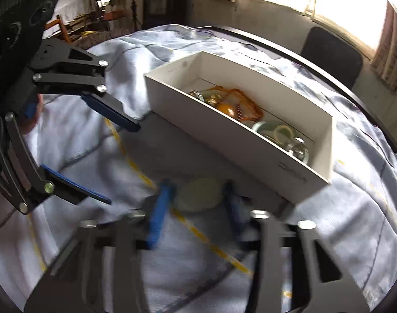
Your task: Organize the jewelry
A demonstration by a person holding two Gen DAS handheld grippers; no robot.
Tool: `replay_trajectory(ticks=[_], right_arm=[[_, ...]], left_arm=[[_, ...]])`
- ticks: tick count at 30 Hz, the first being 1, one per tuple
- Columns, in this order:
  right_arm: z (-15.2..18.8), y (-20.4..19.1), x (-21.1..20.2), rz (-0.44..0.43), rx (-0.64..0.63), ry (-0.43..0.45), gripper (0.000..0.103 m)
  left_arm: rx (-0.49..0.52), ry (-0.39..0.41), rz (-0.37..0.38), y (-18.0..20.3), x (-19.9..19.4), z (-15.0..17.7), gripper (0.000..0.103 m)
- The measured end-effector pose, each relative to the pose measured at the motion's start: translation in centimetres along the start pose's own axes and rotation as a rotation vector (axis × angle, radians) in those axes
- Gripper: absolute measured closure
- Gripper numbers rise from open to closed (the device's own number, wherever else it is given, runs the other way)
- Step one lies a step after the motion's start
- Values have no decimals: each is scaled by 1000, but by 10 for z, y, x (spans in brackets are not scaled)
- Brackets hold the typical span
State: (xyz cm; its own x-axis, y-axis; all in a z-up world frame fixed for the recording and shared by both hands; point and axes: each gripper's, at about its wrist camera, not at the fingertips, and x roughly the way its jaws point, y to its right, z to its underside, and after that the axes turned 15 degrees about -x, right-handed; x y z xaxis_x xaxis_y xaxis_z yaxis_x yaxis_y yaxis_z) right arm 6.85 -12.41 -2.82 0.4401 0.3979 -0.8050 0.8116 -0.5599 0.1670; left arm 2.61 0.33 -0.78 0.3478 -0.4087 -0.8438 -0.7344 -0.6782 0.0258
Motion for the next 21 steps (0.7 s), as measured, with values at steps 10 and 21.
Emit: replay_trajectory(ticks=[10,21], right_arm=[[33,-60,-41,-203,-168,53,54],[51,-60,-47,-167,-166,56,43]], left_arm=[[156,20,110,40,-2,0,33],[212,-56,227,52,28,-7,41]])
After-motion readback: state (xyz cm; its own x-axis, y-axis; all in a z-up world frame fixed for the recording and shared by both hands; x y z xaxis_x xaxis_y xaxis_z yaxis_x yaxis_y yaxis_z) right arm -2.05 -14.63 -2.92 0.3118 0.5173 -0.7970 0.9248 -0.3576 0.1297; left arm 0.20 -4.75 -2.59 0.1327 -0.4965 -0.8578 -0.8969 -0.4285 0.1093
